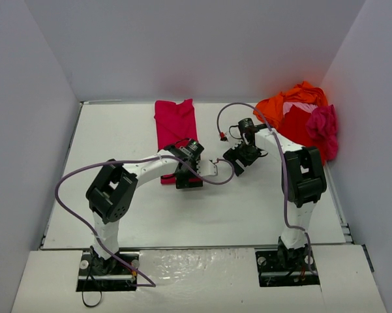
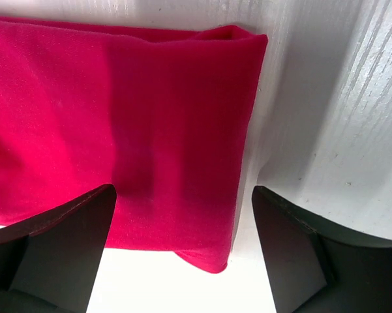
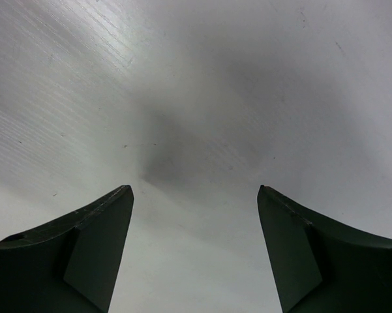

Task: Fold and stack the t-shirts
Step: Grab one side of the 2/3 rectangular tshirt with left arm, then fold the long partially folded tshirt into a neat square, then smooth out wrinkles on the folded tshirt

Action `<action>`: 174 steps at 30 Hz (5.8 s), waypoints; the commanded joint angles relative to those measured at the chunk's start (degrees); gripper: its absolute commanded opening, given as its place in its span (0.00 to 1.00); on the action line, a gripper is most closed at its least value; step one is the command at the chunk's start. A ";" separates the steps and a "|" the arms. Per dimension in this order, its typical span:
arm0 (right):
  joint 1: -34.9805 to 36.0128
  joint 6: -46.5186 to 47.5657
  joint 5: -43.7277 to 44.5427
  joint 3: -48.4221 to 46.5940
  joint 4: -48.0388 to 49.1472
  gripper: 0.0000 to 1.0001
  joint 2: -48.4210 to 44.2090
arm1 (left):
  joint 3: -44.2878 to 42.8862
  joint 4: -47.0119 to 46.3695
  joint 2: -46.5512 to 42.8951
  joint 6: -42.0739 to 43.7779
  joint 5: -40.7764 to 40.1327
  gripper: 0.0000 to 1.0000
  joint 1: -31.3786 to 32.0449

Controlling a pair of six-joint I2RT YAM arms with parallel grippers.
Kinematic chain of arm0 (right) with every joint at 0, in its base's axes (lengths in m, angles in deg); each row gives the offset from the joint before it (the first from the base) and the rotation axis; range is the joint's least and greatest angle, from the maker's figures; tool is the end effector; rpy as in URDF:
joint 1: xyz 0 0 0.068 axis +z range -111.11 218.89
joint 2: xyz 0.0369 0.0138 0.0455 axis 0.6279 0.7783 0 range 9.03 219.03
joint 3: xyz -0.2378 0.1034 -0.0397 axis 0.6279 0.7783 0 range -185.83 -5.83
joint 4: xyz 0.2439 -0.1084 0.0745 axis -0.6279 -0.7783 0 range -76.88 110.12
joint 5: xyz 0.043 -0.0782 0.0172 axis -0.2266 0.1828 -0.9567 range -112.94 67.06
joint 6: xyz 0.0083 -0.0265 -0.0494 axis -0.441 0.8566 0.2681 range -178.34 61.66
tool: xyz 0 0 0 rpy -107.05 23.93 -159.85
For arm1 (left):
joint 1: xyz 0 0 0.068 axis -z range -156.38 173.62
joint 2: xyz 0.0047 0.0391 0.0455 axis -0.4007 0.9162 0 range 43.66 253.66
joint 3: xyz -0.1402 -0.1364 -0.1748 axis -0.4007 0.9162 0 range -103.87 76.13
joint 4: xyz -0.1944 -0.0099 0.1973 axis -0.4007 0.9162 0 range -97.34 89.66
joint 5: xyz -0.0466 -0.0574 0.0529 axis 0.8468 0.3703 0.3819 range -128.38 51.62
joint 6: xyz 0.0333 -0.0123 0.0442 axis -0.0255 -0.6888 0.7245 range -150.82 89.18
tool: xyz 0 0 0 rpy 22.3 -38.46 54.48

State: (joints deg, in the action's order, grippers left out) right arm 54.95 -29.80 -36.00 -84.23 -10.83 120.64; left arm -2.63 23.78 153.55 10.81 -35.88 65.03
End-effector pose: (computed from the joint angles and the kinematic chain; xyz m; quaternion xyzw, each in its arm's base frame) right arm 0.3955 0.1231 0.1544 -0.3909 0.8863 0.0860 0.2329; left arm 0.3094 -0.2750 0.1671 0.6473 0.7232 -0.0207 0.2398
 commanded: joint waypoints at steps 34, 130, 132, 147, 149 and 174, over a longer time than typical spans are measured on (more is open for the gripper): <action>-0.32 0.22 0.14 2.55 1.24 0.75 -6.06 | 4.82 12.98 -10.19 -6.59 0.55 0.00 10.48; -0.50 -0.72 3.18 4.45 2.91 0.75 -0.22 | -60.12 9.90 23.17 10.33 2.64 0.81 -9.59; -0.50 -0.75 3.28 4.67 3.04 0.75 -0.51 | -59.32 6.30 22.43 8.85 -0.53 0.81 -9.53; -0.59 -1.07 4.30 6.36 4.06 0.75 -1.87 | -62.11 8.02 17.13 -1.15 -1.23 0.49 -9.94; -0.63 -1.07 4.87 6.37 4.20 0.75 -2.07 | -60.95 11.25 16.13 -2.02 1.99 0.32 -9.99; -11.20 -7.01 15.97 7.98 16.96 0.76 -13.18 | -61.38 25.29 28.69 -4.00 24.36 0.00 -9.68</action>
State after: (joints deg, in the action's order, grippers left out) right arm 44.17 -36.26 -20.94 -76.94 4.00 108.66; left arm -58.70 46.98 182.16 6.66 -15.33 55.13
